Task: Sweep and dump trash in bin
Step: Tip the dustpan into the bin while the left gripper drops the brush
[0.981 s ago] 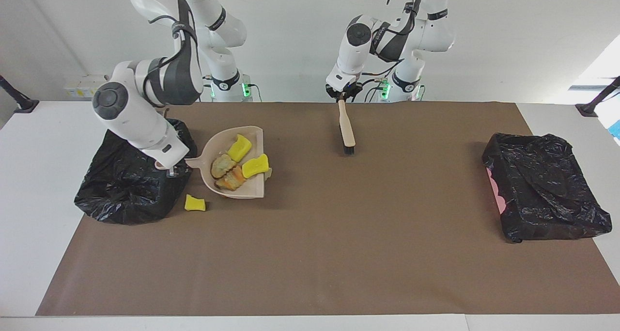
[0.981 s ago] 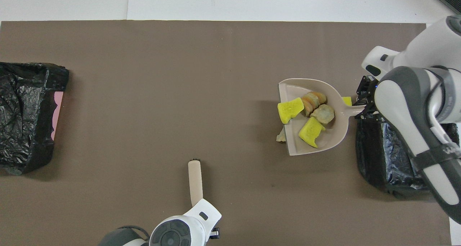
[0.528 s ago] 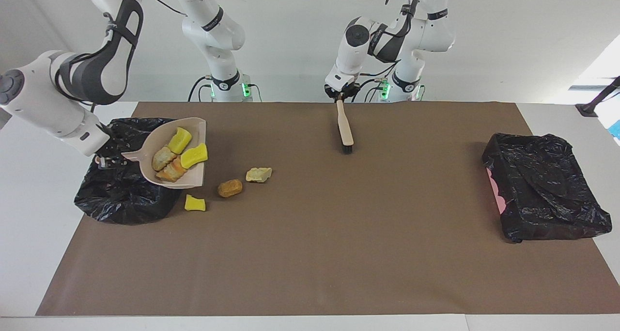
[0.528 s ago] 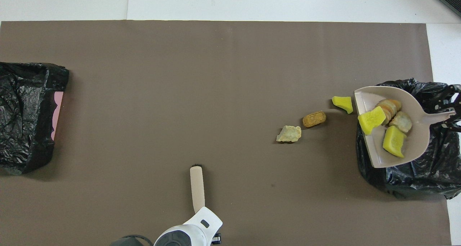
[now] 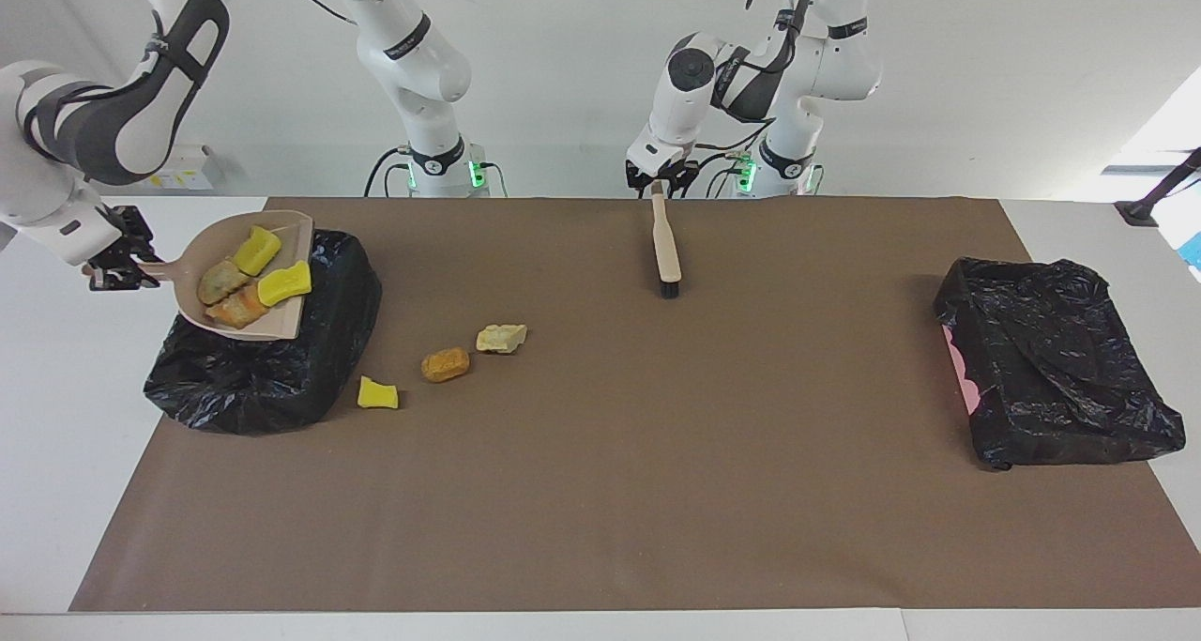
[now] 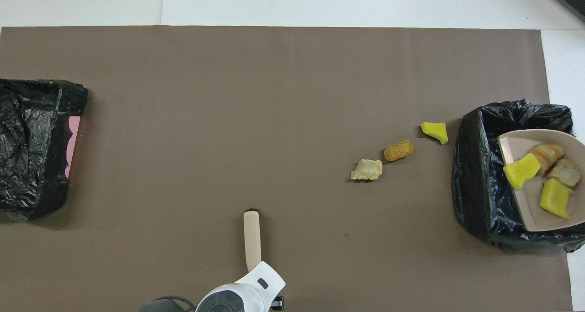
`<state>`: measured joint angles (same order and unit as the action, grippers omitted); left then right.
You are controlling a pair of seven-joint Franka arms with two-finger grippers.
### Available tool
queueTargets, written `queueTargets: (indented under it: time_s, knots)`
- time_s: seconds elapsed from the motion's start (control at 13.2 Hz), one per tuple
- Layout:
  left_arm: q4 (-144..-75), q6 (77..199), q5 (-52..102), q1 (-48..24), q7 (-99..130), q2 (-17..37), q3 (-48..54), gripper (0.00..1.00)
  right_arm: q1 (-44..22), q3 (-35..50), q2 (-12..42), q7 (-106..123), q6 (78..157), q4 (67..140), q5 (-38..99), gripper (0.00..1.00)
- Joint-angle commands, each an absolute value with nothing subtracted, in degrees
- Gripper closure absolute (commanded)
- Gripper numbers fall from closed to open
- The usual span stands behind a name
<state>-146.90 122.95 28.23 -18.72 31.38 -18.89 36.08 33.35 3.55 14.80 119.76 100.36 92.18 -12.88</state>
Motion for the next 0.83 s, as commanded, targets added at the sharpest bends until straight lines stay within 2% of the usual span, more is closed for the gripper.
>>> queueTargets:
  time_s: [0.0, 0.23, 0.45, 0.75]
  knots:
    - [-136.97, 123.05, 18.77, -15.13, 29.88, -9.17, 35.68, 0.00, 33.49, 4.22, 12.05, 120.41, 103.79, 93.43, -18.00, 1.00]
    - [-126.08, 121.91, 8.30, -14.41, 29.80, -2.92, 30.26, 0.00, 31.48, 4.22, 9.07, 117.35, 105.81, 97.19, -23.44, 1.00]
    - [-112.10, 114.63, -0.51, -14.50, 29.27, 2.62, 23.93, 0.00, 26.56, 4.22, 1.17, 108.49, 109.68, 106.58, -32.40, 1.00]
    - [-103.03, 107.87, -1.05, -14.59, 17.00, 2.11, 13.03, 0.00, 26.45, 4.13, -4.64, 102.84, 114.94, 114.67, -38.74, 1.00]
